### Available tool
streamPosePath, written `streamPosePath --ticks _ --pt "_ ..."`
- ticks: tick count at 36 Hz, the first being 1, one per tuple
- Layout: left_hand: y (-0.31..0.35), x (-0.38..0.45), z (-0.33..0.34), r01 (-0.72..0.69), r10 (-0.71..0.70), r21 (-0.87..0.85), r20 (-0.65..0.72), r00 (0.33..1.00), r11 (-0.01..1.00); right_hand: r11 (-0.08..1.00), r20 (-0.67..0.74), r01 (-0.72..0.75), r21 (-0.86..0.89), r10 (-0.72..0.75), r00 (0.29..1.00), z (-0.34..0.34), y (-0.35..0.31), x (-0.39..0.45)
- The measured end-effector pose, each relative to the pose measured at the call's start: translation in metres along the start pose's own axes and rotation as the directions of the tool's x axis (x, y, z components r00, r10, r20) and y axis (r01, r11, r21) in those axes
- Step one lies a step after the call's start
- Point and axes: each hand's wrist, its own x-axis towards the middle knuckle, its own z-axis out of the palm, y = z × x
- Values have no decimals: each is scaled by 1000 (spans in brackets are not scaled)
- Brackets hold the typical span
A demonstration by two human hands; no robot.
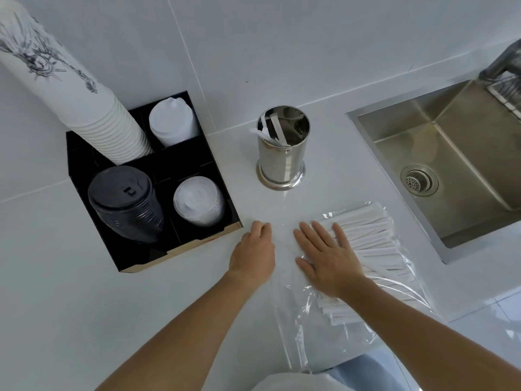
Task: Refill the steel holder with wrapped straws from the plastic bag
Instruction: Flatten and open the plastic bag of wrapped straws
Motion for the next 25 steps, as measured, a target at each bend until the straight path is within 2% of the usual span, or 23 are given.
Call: streamPosePath --ticks 5,11,21,25 --pt "1 11 -7 33 -36 -85 -41 999 996 1000 -19 -3 -2 3 1000 1 1 -1" --pt "0 25 -14 83 -84 -142 0 996 986 1000 -60 5 26 -4 998 2 1 -1" --pt "-1 42 -23 162 -158 -32 107 982 986 999 -103 22 50 -16 995 4 1 -1" --pt "0 47 -27 153 -153 13 124 980 988 998 -110 22 53 -16 994 3 1 -1"
